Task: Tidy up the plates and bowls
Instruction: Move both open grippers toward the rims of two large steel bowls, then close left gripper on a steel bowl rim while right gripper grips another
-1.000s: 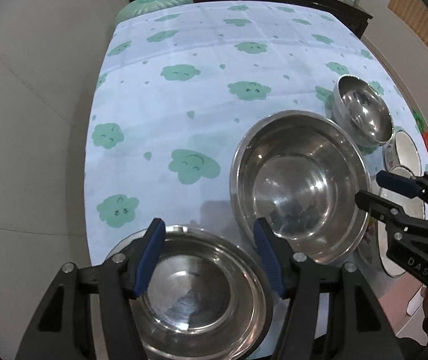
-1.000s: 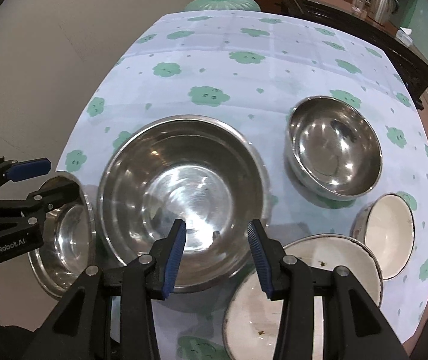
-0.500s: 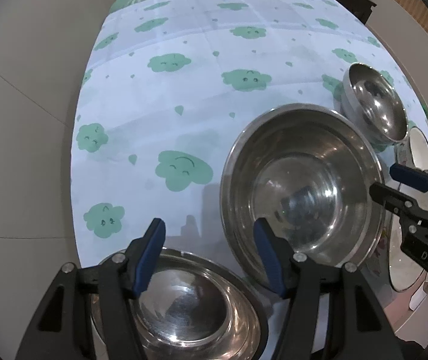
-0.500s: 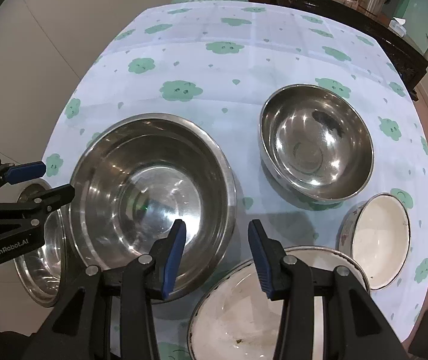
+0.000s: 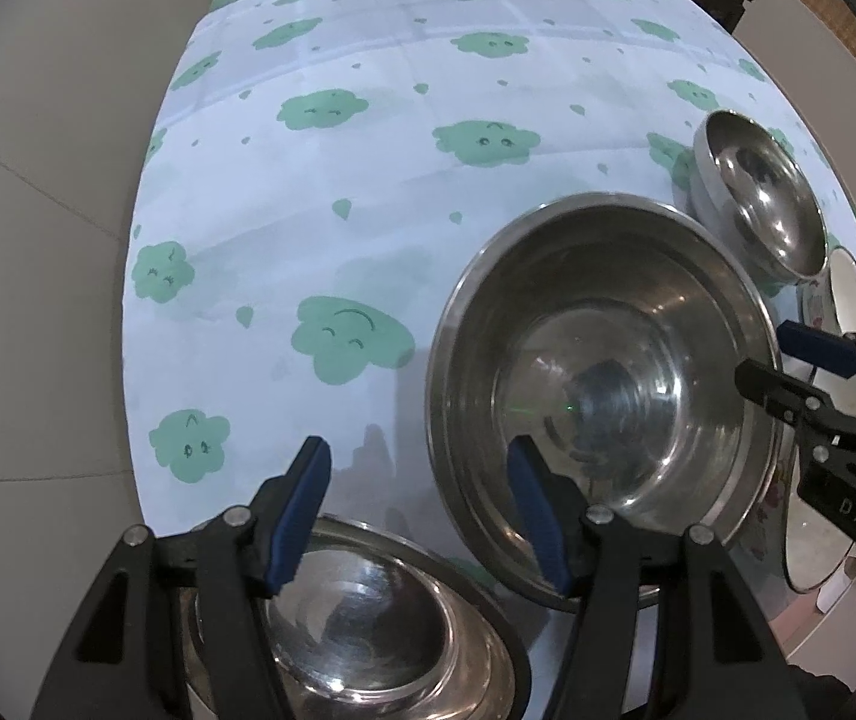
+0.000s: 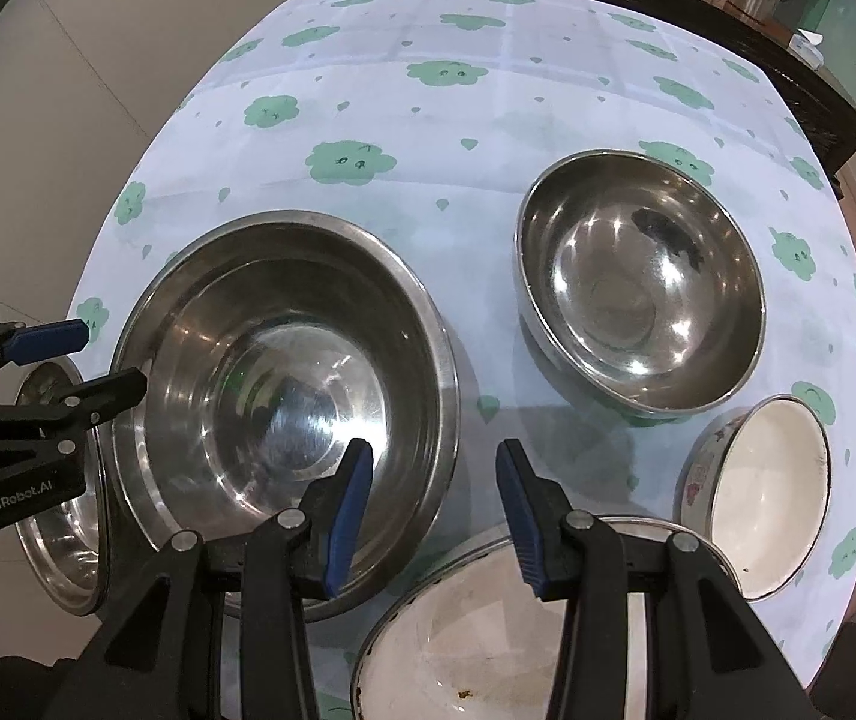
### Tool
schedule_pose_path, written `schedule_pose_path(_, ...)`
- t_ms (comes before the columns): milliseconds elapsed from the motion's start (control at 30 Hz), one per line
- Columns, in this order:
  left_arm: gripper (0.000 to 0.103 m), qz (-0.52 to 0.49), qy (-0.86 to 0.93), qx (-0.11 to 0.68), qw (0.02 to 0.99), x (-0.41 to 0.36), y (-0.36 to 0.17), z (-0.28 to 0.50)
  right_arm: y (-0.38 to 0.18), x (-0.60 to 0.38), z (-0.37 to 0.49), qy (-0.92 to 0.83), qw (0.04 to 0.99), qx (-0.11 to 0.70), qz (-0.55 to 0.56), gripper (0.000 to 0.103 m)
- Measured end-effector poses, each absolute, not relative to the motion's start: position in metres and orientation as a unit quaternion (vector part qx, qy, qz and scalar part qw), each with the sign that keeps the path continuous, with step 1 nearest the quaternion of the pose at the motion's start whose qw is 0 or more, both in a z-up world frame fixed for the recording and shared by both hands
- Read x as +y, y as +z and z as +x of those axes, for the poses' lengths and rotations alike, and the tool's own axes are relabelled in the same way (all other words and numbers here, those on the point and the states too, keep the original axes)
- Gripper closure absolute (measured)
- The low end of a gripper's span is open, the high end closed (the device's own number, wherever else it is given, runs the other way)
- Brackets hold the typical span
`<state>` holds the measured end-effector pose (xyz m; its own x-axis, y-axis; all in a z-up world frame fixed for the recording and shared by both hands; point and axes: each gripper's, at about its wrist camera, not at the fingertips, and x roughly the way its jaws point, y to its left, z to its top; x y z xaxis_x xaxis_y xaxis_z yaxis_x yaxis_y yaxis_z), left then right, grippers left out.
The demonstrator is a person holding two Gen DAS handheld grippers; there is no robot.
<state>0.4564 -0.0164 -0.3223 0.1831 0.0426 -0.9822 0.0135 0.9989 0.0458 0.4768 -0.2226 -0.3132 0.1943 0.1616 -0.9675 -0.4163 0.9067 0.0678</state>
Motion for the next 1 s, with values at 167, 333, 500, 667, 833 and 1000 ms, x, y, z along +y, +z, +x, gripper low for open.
schedule_pose_path(167,0.051,0.022,0.005,0.642,0.766,-0.018,-0.326,0.457,-0.318,-0.221,0.477,0.192,0.76,0.612,-0.103,0.067)
schedule_pose_path(333,0.072,0.025,-0.003,0.649,0.76,-0.021,-0.331,0.457,-0.322,-0.216,0.476,0.199,0.753,0.618,-0.107,0.076)
schedule_pose_path(500,0.088,0.03,-0.008,0.652,0.757,-0.026,-0.334,0.456,-0.321,-0.219,0.477,0.196,0.754,0.617,-0.106,0.086)
schedule_pose_path(667,0.089,0.034,-0.007,0.651,0.759,-0.027,-0.333,0.455,-0.322,-0.219,0.477,0.196,0.754,0.618,-0.108,0.086)
schedule_pose_path(833,0.089,0.034,-0.004,0.648,0.761,-0.027,-0.33,0.455,-0.322,-0.219,0.476,0.196,0.755,0.617,-0.107,0.086)
schedule_pose_path(1000,0.089,0.036,-0.004,0.645,0.763,-0.028,-0.326,0.454,-0.32,-0.219,0.475,0.196,0.756,0.615,-0.106,0.086)
